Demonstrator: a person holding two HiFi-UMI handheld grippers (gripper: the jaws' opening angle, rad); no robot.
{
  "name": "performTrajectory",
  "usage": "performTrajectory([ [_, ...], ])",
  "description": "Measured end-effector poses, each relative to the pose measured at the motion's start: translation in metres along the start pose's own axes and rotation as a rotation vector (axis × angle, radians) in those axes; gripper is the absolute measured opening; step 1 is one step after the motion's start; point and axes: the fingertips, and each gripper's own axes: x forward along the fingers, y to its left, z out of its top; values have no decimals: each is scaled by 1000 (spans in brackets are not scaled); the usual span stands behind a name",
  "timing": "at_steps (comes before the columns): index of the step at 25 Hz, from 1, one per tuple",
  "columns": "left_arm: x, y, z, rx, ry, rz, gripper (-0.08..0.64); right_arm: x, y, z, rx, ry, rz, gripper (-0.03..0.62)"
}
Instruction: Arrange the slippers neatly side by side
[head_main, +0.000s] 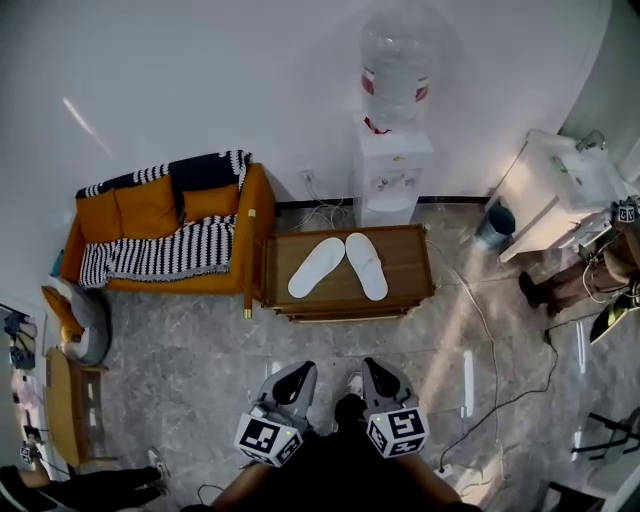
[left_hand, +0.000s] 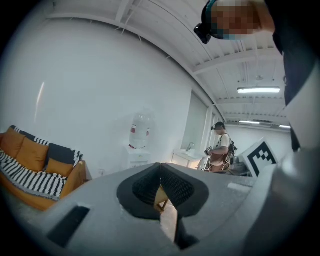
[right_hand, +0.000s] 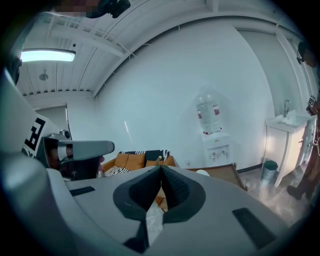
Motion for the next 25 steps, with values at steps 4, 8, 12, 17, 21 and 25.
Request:
performTrajectory([
  [4,28,-5,5,10,1,16,17,20,-31,3,-13,27,15,12],
  [8,53,0,9,13,16,34,17,42,-53,8,-4,48,29,12],
  [12,70,11,14,-4,16,42,17,61,-66,10,1,77,32,12],
  [17,101,29,15,-32,25,15,17,94,-84,18,-4,90,24,12],
  [21,131,52,19,-36,28,-24,17,123,-92,29,-13,89,3,12],
  [25,161,79,31,-48,30,-64,17,150,-97,44,-2,90,-26,12],
])
